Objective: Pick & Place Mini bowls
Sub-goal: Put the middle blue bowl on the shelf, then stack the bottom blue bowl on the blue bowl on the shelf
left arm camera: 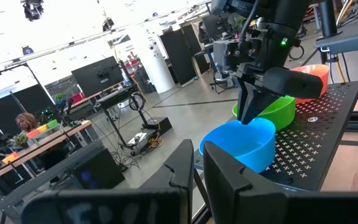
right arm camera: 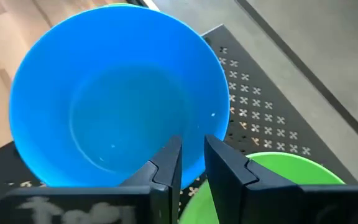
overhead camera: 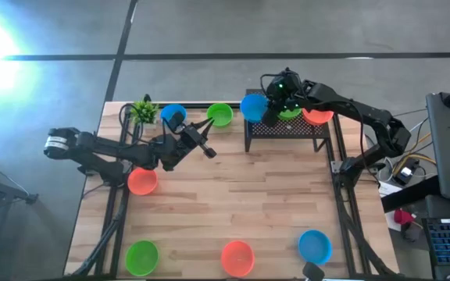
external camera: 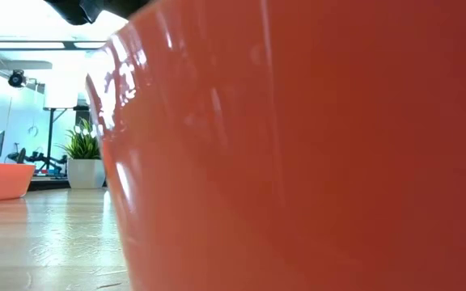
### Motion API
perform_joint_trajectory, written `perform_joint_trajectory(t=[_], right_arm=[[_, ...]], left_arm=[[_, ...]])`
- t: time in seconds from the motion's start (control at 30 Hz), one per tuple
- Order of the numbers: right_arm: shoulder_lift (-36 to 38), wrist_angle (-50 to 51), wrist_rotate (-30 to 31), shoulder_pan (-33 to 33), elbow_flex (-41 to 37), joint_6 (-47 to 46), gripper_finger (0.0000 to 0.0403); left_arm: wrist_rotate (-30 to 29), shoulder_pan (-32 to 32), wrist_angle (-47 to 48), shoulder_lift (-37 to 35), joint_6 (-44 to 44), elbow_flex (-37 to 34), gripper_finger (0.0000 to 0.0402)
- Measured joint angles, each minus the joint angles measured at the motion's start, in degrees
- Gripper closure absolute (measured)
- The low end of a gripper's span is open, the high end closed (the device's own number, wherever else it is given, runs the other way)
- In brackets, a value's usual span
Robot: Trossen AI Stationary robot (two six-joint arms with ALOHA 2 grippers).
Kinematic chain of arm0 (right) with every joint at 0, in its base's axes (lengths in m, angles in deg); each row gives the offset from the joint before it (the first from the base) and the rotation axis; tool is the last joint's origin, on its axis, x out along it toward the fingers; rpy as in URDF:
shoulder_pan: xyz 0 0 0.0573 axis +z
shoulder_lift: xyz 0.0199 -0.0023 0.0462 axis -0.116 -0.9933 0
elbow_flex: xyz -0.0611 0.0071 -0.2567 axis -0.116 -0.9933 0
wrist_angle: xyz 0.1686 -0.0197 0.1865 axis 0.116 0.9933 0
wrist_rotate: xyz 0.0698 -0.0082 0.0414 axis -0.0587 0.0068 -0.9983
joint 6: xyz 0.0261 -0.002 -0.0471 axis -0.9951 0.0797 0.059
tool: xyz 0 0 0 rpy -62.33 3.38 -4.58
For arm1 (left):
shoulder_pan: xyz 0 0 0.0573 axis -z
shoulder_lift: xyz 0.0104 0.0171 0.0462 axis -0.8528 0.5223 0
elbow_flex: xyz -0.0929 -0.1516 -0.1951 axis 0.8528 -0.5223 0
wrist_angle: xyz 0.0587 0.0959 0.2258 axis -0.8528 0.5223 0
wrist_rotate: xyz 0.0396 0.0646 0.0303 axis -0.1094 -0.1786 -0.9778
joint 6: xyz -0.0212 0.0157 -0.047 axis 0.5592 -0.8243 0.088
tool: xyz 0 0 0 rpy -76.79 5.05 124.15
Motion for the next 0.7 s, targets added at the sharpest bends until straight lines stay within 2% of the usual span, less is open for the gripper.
perform_joint_trajectory(t=[0.2,0.4,0.7], right_arm=[[0.00,0.03,0.94,0.00,0.02,0.37,0.0340],[0.85,6.34,0.16,0.58,4.21,0.35,0.0344],[5.94,15.40,0.31,8.12,7.68,-0.60,0.0352]], left_arm=[[-0.02,0.00,-0.01,0.00,0.00,0.00,0.0369],[-0.01,0.01,0.01,0.00,-0.02,0.00,0.0369],[-0.01,0.00,0.03,0.00,-0.02,0.00,0.0369]])
